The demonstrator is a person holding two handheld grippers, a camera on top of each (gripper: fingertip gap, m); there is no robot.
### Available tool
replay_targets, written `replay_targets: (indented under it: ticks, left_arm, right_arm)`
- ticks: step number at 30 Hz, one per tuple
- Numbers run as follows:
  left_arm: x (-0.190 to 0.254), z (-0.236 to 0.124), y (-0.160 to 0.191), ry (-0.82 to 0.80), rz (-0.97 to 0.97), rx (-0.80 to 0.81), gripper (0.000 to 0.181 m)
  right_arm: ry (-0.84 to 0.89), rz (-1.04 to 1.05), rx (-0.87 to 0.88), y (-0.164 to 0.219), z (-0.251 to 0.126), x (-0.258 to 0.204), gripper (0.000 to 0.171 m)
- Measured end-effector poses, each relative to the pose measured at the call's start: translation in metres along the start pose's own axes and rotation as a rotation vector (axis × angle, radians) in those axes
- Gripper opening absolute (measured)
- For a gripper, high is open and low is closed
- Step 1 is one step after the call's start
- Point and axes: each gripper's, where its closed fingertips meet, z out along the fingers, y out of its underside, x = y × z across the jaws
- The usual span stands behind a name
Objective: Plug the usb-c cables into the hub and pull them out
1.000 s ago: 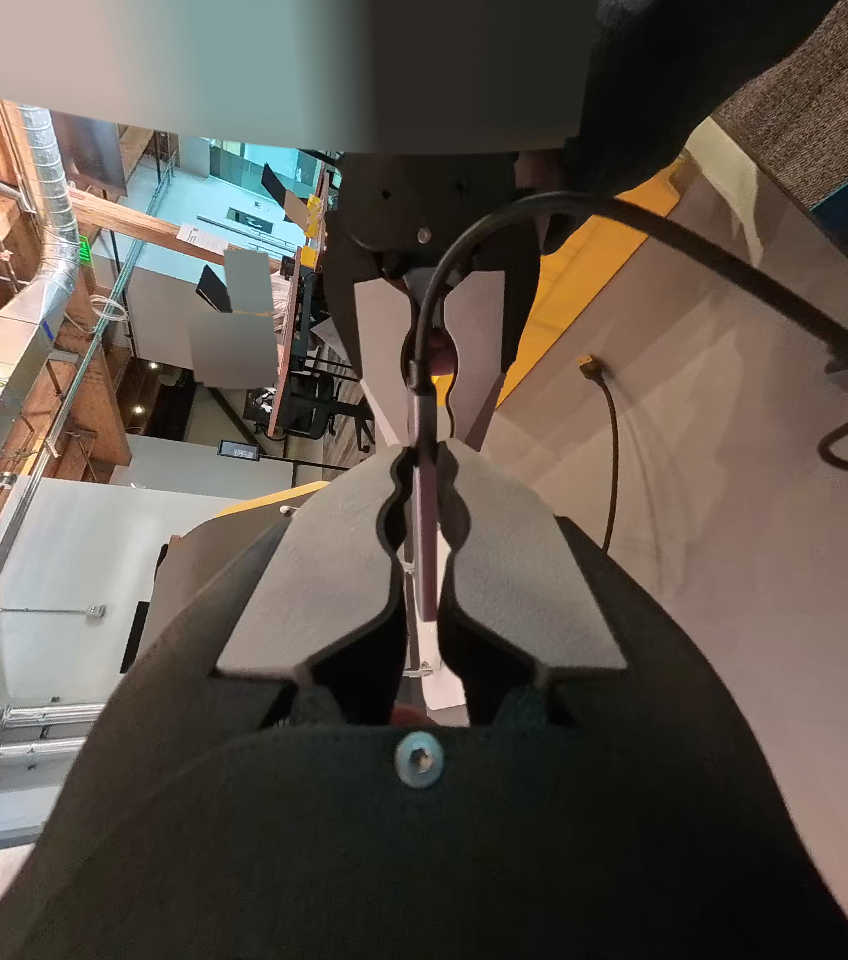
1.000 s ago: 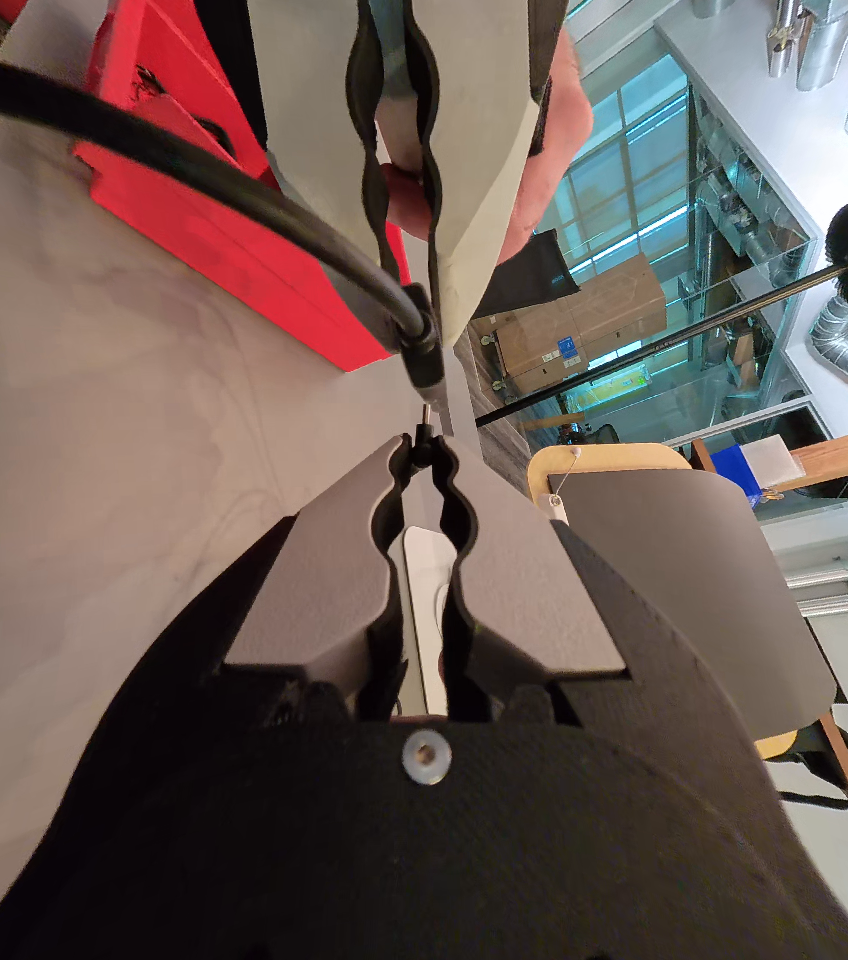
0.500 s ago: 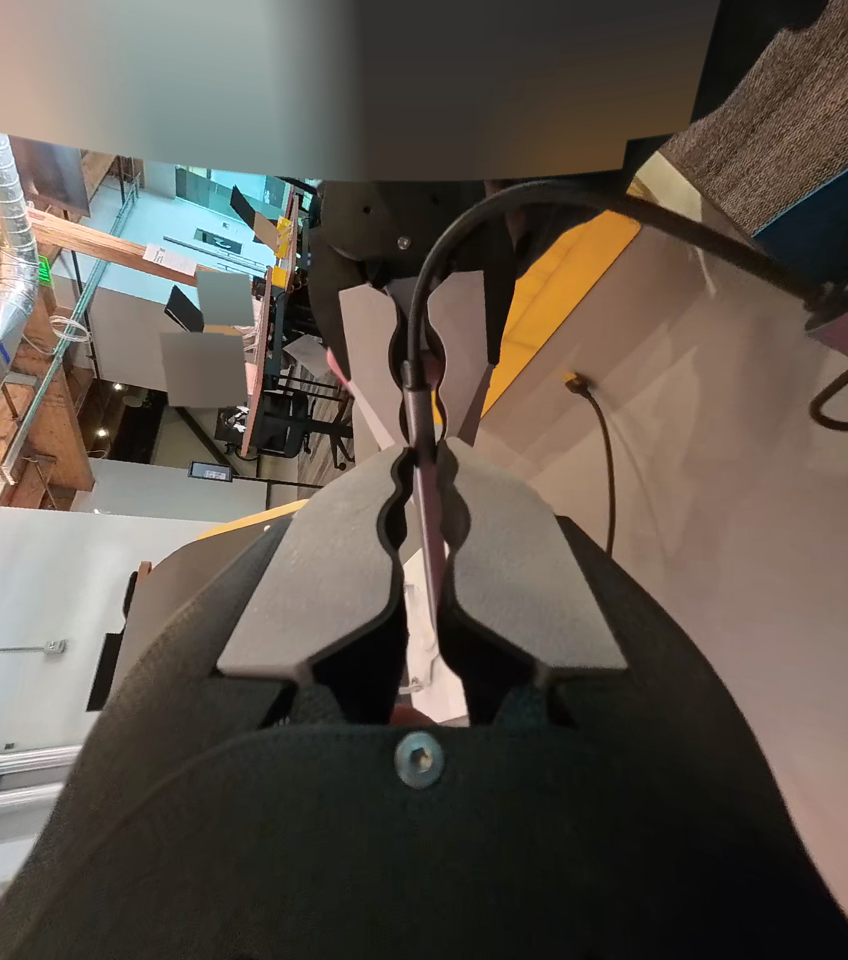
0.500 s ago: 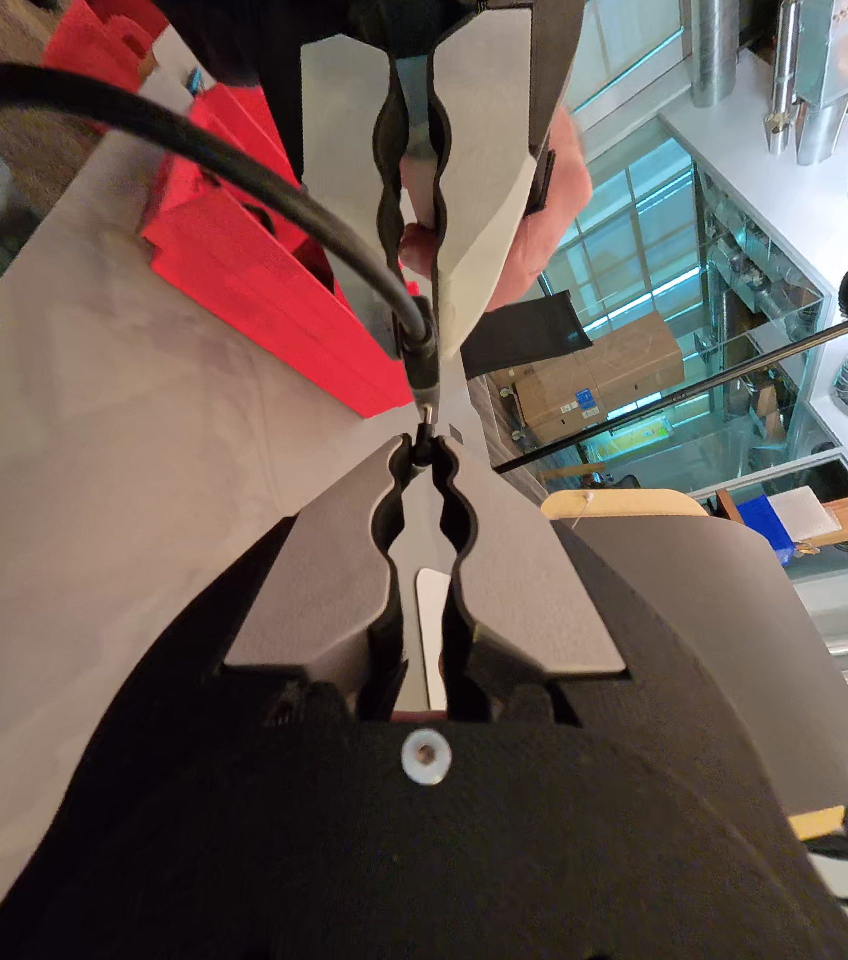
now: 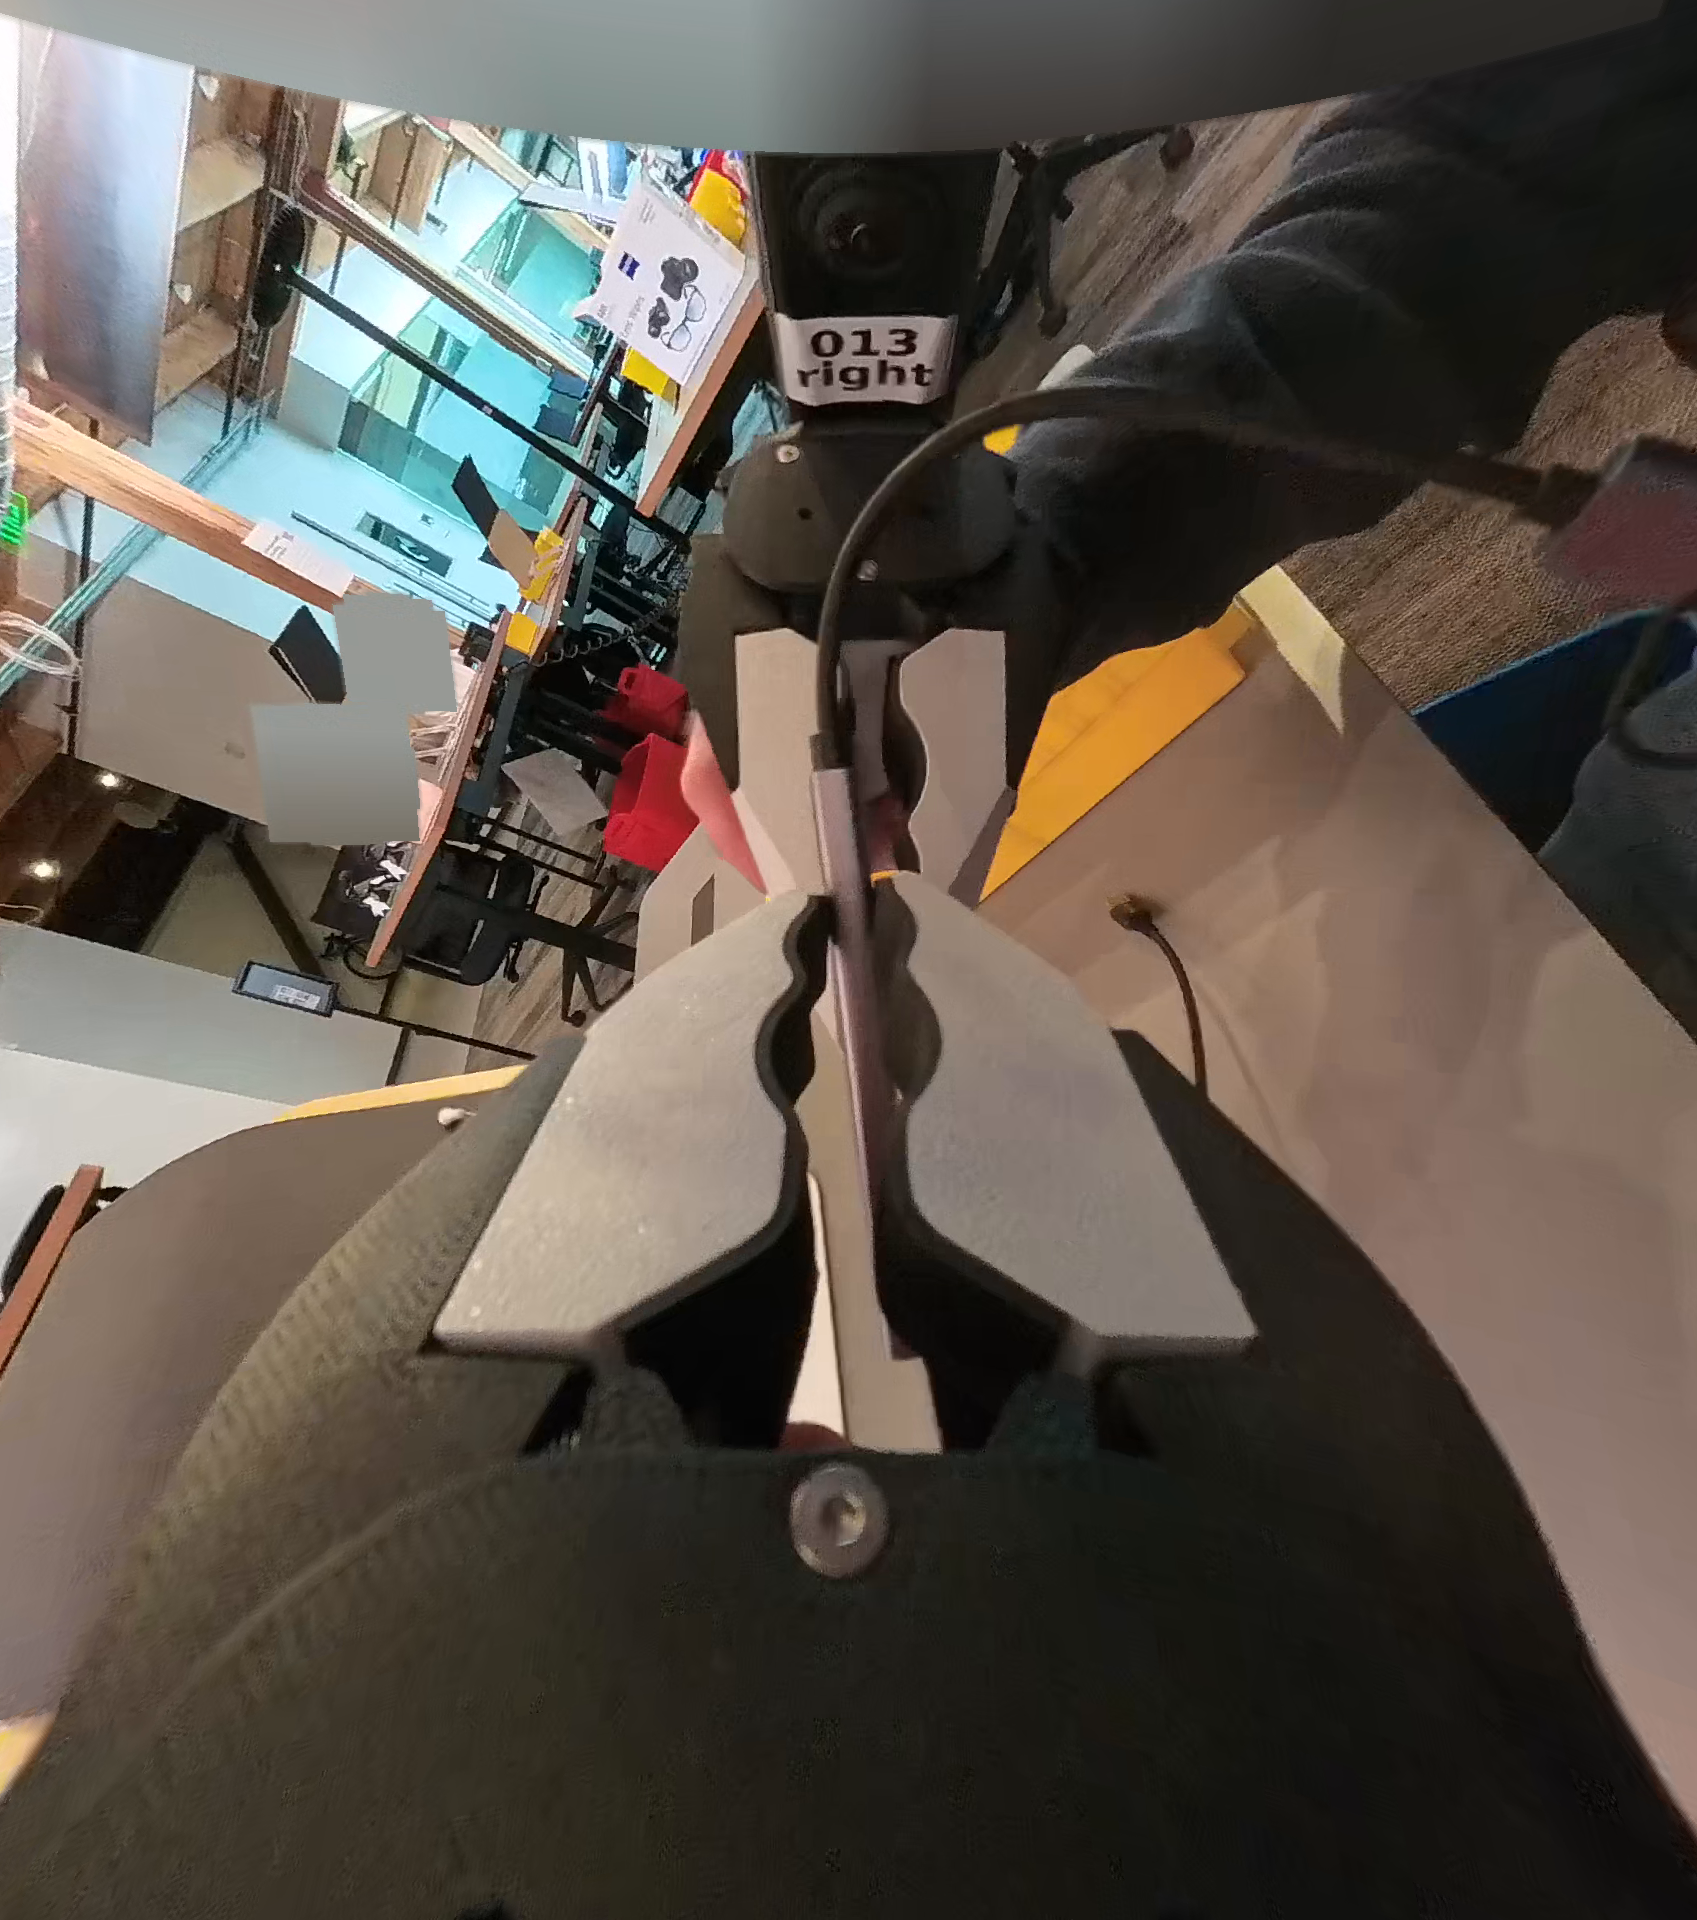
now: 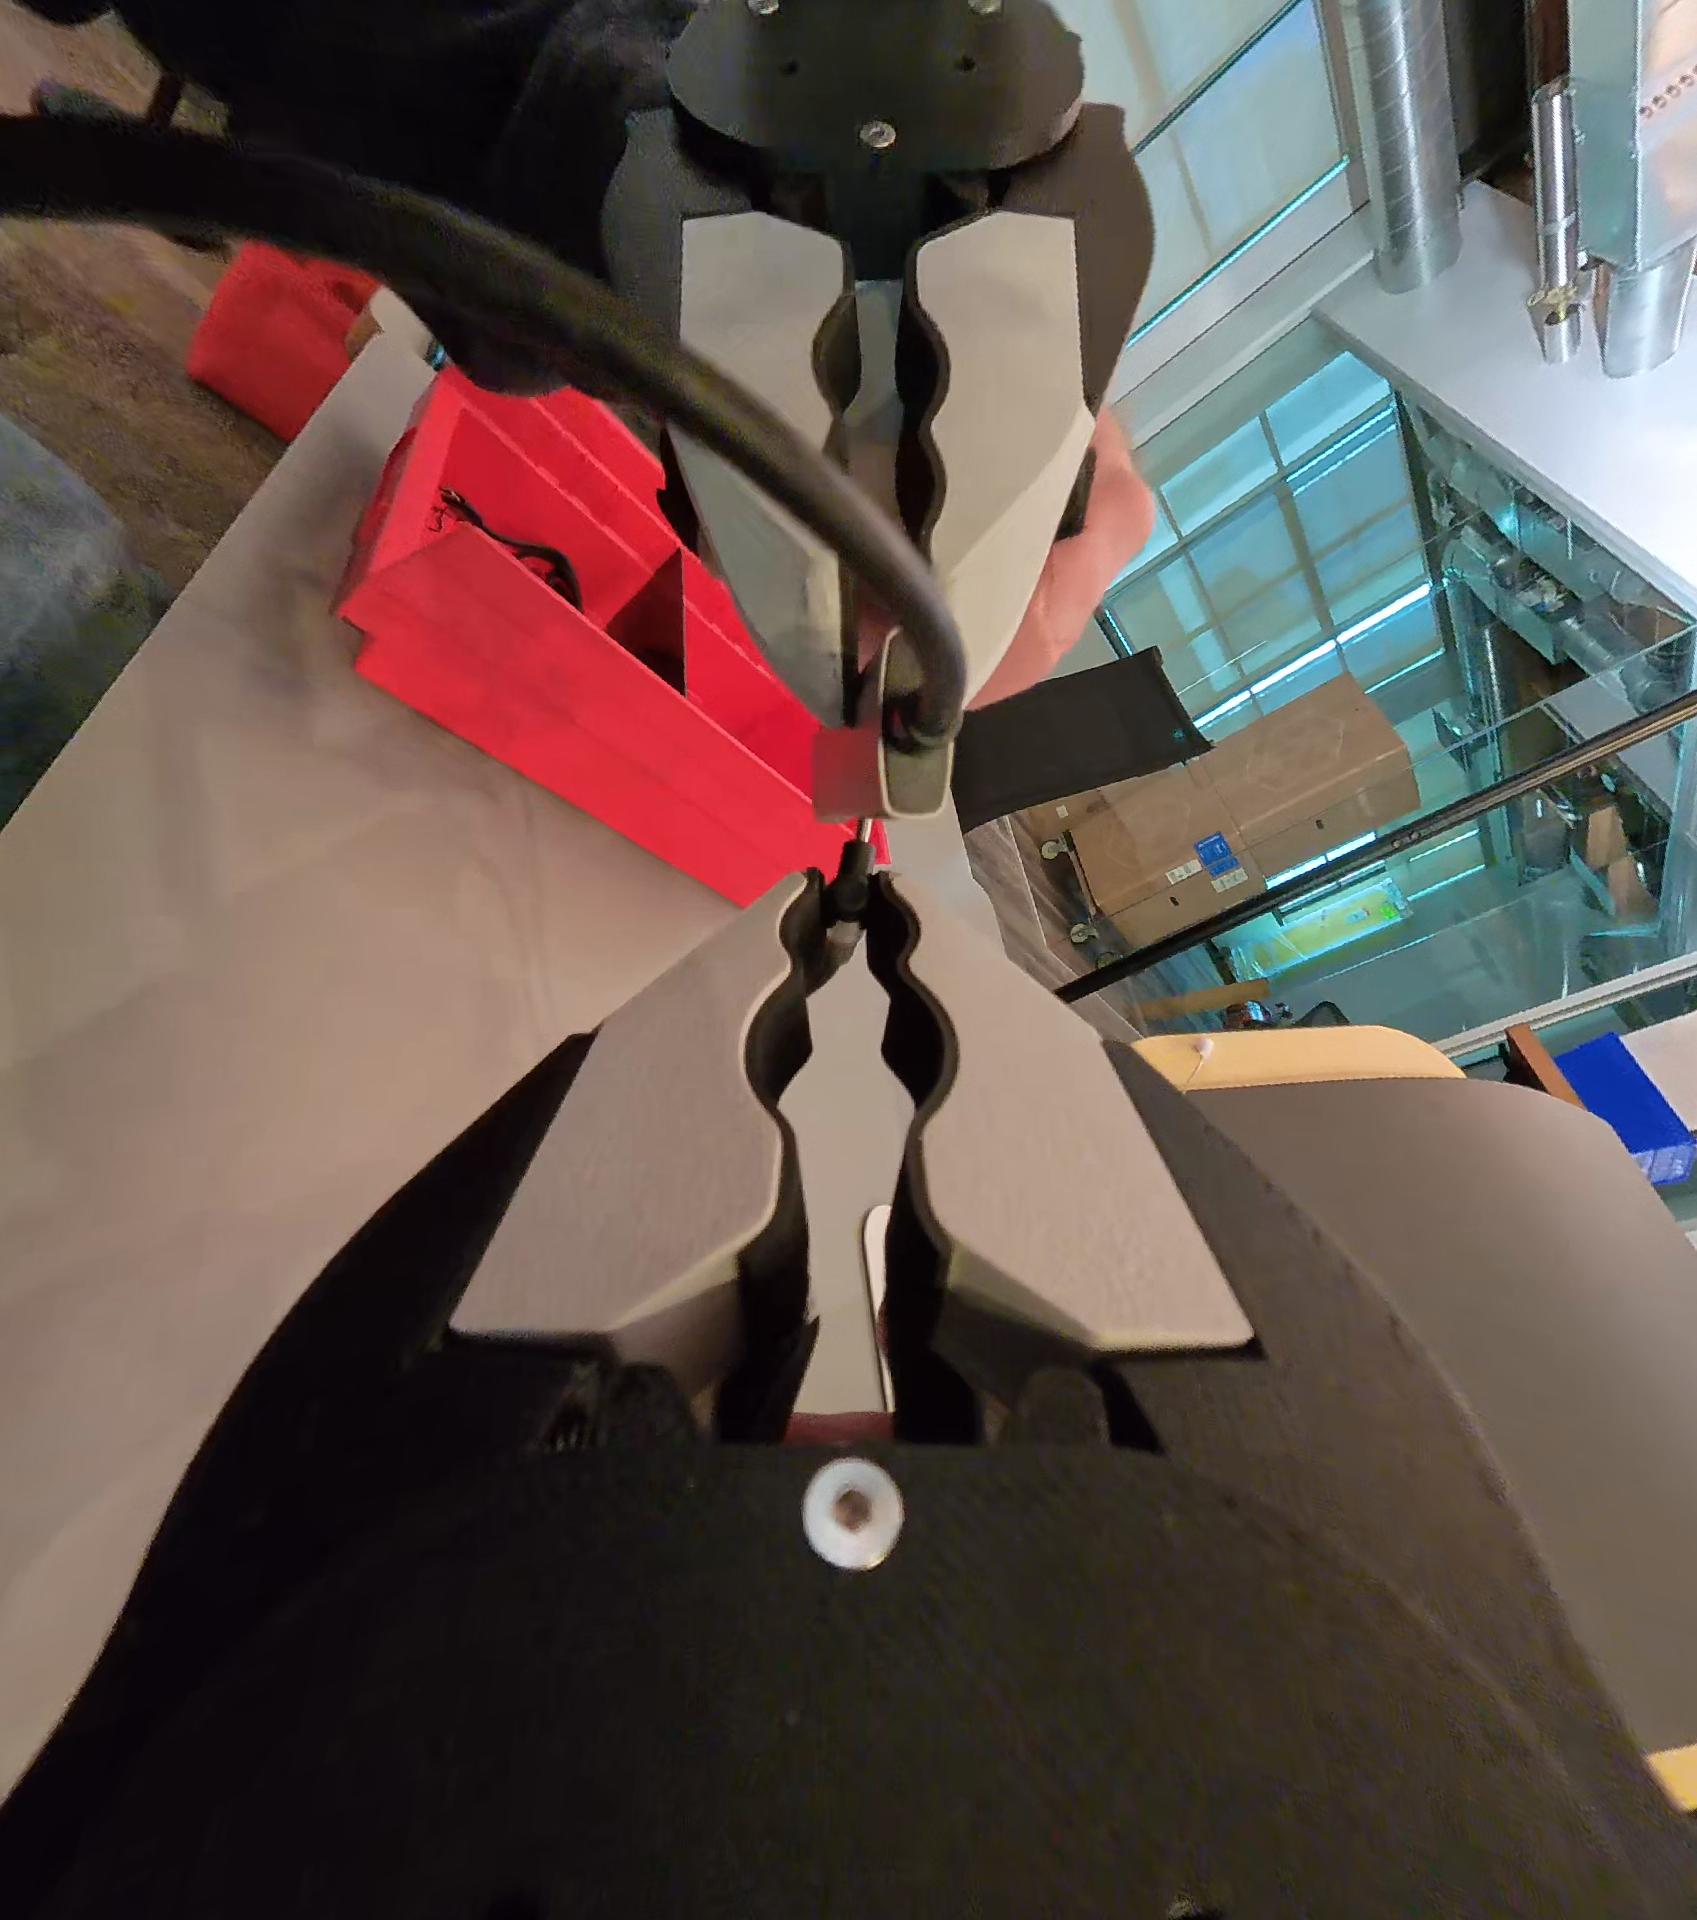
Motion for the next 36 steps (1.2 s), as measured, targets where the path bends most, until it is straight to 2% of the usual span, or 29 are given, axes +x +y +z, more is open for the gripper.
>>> replay_targets:
  ticks: [13,22,30,36]
  left_arm:
    - [-0.014,-0.003,0.016,-0.152,-0.147,-0.004,0.01]
    - [-0.013,0.002,0.032,-0.169,-0.257,-0.017,0.01]
    - [-0.031,-0.002,0.053,-0.24,-0.634,0.047,0.008]
    - [-0.033,-0.003,0.056,-0.192,-0.902,0.162,0.009]
  right_arm:
    - [0.038,0.055,-0.019,0.011,0.001,0.005,0.005]
    - [0.027,0.099,-0.054,0.022,0.009,0.001,0.004]
    - [0.125,0.11,-0.11,0.03,0.008,0.01,0.005]
    - [0.168,0.074,-0.184,0.045,0.011,0.007,0.005]
